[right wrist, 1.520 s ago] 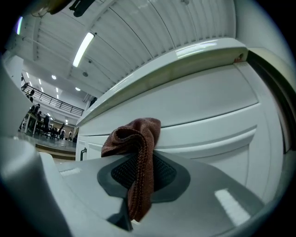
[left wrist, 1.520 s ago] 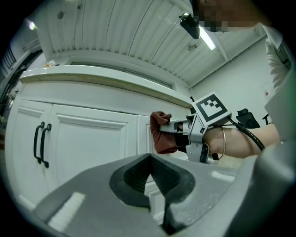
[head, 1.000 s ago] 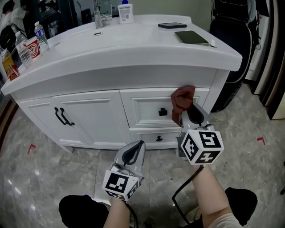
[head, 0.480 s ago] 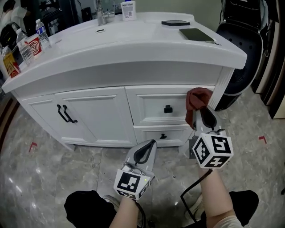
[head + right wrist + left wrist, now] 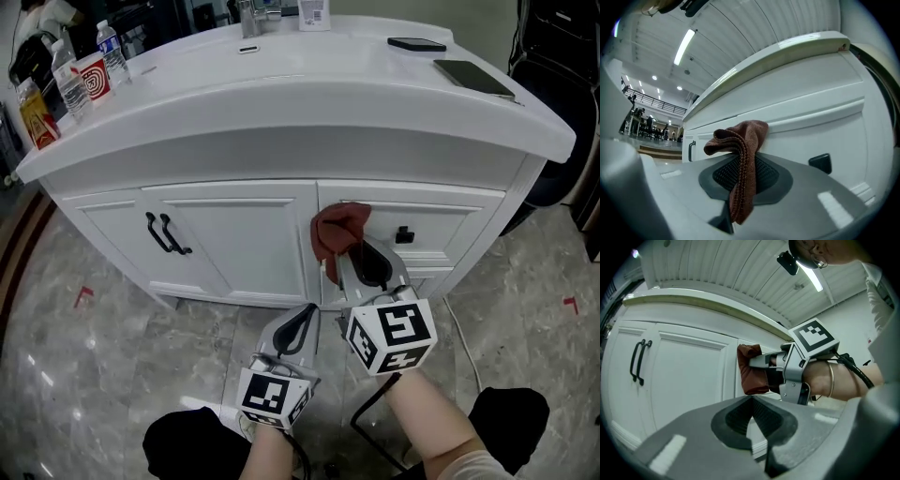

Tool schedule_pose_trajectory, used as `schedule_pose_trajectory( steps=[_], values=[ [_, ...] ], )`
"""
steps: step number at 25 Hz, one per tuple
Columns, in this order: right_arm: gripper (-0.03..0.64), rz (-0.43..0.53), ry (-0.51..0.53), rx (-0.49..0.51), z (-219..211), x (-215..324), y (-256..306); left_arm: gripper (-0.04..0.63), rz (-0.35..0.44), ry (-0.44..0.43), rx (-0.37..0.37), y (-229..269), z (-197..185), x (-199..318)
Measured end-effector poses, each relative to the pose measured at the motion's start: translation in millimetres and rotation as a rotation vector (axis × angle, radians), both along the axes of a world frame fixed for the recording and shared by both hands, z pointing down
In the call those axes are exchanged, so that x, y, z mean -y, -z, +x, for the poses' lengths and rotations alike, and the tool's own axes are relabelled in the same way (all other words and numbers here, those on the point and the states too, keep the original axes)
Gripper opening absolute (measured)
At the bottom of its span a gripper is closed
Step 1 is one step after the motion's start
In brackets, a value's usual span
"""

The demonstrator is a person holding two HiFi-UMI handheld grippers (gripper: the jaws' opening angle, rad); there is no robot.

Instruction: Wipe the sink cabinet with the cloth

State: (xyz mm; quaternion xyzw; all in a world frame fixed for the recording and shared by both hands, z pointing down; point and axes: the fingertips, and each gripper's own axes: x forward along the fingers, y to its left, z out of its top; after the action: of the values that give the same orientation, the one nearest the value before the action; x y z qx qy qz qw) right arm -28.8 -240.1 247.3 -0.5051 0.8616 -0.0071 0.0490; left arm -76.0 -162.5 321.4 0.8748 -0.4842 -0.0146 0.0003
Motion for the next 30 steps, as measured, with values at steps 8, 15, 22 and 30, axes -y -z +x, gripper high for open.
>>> schedule_pose_trajectory(
  steps=[8, 15, 22, 30],
  values=[
    [0.091, 0.007, -0.023, -0.018, -20, 13, -10, 0.0, 0.014, 0.049, -0.031, 7, -38, 4],
    [0.091, 0.013, -0.135, -0.085, 11, 12, -19, 0.0, 0.013, 0.007, -0.038, 1, -19, 3],
    [0.091, -0.036, -0.218, -0.062, 50, 18, -21, 0.0, 0.015, -0.013, -0.073, 4, -1, 6],
    [0.089, -0.018, -0.258, -0.056, 89, -4, -13, 0.0, 0.017, -0.058, -0.081, 11, 29, 9]
  ],
)
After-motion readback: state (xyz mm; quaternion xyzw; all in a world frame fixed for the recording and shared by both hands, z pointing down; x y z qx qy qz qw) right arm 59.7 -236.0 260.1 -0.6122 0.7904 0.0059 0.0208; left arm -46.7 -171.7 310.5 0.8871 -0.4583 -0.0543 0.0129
